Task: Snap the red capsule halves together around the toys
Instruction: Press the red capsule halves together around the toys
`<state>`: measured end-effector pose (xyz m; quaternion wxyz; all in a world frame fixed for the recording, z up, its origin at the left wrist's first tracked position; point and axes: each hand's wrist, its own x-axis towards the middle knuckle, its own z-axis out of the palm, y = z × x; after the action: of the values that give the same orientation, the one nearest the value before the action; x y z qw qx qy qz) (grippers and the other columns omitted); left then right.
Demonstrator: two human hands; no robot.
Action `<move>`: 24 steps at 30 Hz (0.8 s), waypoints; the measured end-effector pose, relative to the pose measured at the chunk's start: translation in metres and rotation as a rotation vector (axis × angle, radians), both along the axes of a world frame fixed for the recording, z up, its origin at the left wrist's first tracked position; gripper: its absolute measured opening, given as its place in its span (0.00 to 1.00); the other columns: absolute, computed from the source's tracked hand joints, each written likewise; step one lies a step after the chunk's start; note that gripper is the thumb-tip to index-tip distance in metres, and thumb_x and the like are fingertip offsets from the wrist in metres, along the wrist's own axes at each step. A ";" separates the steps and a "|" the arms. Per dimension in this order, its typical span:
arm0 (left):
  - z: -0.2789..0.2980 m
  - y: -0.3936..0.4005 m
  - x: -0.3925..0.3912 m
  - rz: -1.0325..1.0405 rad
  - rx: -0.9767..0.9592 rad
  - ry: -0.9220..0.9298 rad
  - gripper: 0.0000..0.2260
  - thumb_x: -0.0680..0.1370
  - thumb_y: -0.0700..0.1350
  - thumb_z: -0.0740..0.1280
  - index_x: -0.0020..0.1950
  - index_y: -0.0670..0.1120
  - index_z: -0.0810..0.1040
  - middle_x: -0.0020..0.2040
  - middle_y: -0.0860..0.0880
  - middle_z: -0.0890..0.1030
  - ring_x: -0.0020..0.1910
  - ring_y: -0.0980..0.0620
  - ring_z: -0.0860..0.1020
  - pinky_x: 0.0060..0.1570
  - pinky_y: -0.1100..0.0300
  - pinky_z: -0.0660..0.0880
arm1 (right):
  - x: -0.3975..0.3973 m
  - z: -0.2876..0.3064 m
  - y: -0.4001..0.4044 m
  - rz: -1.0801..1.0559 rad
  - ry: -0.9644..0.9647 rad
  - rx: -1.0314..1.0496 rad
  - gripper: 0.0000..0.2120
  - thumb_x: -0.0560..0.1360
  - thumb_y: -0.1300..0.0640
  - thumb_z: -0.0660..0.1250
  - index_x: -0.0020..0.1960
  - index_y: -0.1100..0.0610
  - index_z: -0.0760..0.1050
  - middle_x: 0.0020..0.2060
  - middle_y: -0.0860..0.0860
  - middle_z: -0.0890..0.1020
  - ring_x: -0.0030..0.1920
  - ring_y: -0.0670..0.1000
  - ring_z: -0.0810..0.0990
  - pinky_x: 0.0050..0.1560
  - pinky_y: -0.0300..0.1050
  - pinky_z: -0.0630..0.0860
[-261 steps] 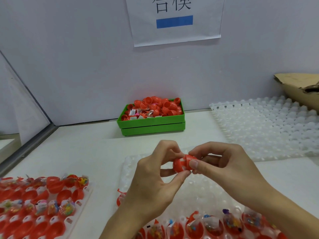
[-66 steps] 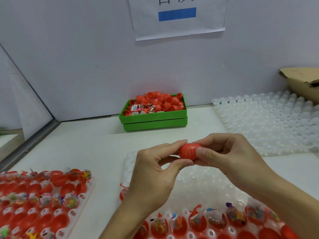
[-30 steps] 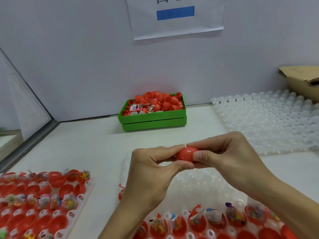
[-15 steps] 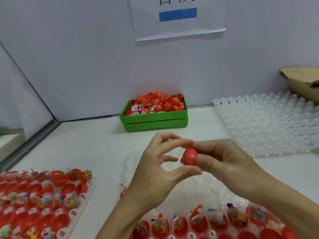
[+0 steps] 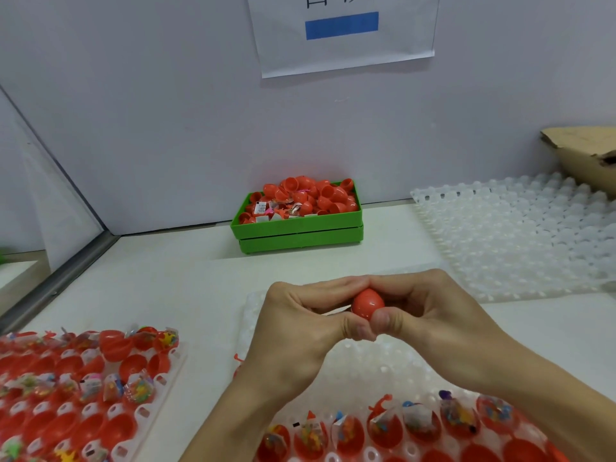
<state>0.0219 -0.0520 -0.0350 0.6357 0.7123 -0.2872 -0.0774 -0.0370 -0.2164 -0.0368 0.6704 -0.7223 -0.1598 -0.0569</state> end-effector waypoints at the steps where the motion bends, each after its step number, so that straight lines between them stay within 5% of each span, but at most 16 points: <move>1: 0.000 0.000 0.000 0.012 -0.001 -0.010 0.21 0.61 0.33 0.78 0.47 0.55 0.87 0.48 0.58 0.86 0.53 0.61 0.83 0.48 0.70 0.78 | 0.000 0.001 0.001 0.000 -0.008 0.002 0.13 0.71 0.55 0.68 0.53 0.48 0.84 0.46 0.46 0.87 0.49 0.45 0.85 0.50 0.37 0.78; 4: 0.002 -0.001 -0.001 0.021 -0.004 -0.045 0.21 0.60 0.35 0.77 0.45 0.57 0.87 0.47 0.60 0.86 0.52 0.62 0.82 0.48 0.71 0.77 | -0.002 0.002 0.003 0.007 -0.036 -0.013 0.11 0.72 0.55 0.69 0.50 0.44 0.85 0.43 0.43 0.86 0.45 0.44 0.83 0.50 0.41 0.80; 8: 0.002 0.000 -0.002 0.009 0.012 -0.091 0.23 0.61 0.30 0.77 0.44 0.57 0.87 0.46 0.62 0.85 0.53 0.64 0.82 0.48 0.72 0.77 | -0.001 -0.001 0.001 -0.056 -0.032 -0.009 0.11 0.69 0.52 0.73 0.50 0.53 0.85 0.39 0.54 0.85 0.42 0.52 0.83 0.50 0.48 0.82; 13: 0.003 0.004 0.002 -0.067 -0.009 -0.095 0.18 0.67 0.31 0.76 0.53 0.48 0.86 0.52 0.55 0.86 0.56 0.58 0.82 0.52 0.67 0.78 | -0.002 0.004 -0.004 0.003 0.025 0.029 0.16 0.67 0.43 0.75 0.53 0.46 0.84 0.47 0.50 0.87 0.50 0.49 0.86 0.51 0.36 0.79; 18: 0.001 0.007 0.006 -0.142 -0.089 0.072 0.17 0.73 0.41 0.69 0.63 0.43 0.80 0.56 0.49 0.85 0.58 0.50 0.82 0.56 0.56 0.79 | -0.001 0.007 -0.007 -0.056 -0.015 0.034 0.15 0.76 0.58 0.68 0.58 0.41 0.82 0.51 0.47 0.87 0.53 0.48 0.85 0.52 0.36 0.79; 24: -0.004 0.004 0.006 -0.054 -0.118 0.105 0.15 0.73 0.47 0.72 0.58 0.45 0.83 0.51 0.47 0.86 0.51 0.48 0.84 0.48 0.56 0.82 | 0.002 0.001 -0.009 -0.283 -0.009 0.090 0.10 0.67 0.57 0.71 0.48 0.50 0.86 0.41 0.51 0.88 0.40 0.52 0.87 0.42 0.36 0.81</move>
<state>0.0277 -0.0475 -0.0389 0.6886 0.6604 -0.2766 -0.1147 -0.0352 -0.2249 -0.0355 0.6868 -0.7065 -0.0567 -0.1611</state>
